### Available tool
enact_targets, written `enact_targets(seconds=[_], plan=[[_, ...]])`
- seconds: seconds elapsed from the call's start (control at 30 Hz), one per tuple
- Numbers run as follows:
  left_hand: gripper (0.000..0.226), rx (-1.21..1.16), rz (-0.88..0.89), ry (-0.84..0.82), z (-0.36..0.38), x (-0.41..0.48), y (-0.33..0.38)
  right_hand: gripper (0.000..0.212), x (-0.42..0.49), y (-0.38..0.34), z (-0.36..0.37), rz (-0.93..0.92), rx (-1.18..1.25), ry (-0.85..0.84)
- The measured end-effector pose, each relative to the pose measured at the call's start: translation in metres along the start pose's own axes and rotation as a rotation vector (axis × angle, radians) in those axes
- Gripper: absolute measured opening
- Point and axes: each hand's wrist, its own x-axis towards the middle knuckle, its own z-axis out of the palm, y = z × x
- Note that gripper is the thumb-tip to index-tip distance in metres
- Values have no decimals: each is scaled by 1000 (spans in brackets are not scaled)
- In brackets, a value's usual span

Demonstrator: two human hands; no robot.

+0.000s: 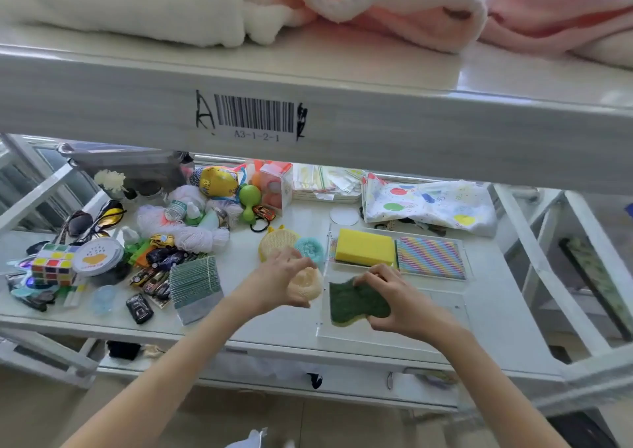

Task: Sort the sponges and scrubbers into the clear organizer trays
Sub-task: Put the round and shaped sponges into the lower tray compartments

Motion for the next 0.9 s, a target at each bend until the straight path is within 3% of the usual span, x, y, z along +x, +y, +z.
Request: enact_targets(seconds=[0.2,0.43,0.63,0.77,0.8,0.9], plan=[[51,306,119,-28,47,24,42,41,-38,52,-12,165,-67,-14],[37,429,122,-73,79,33,41,37,-15,48,15,141,-95,-28],[34,298,224,5,84,26,32,36,-10,42,27,110,-178,-59],[84,250,152,-78,77,23,29,34,-4,35,21,128,-326,-77],[87,199,152,-50,71,22,28,34,-3,30,19,131,-335,-66],[61,29,175,108,49,25,10,34,3,11,11,105,-264,13]])
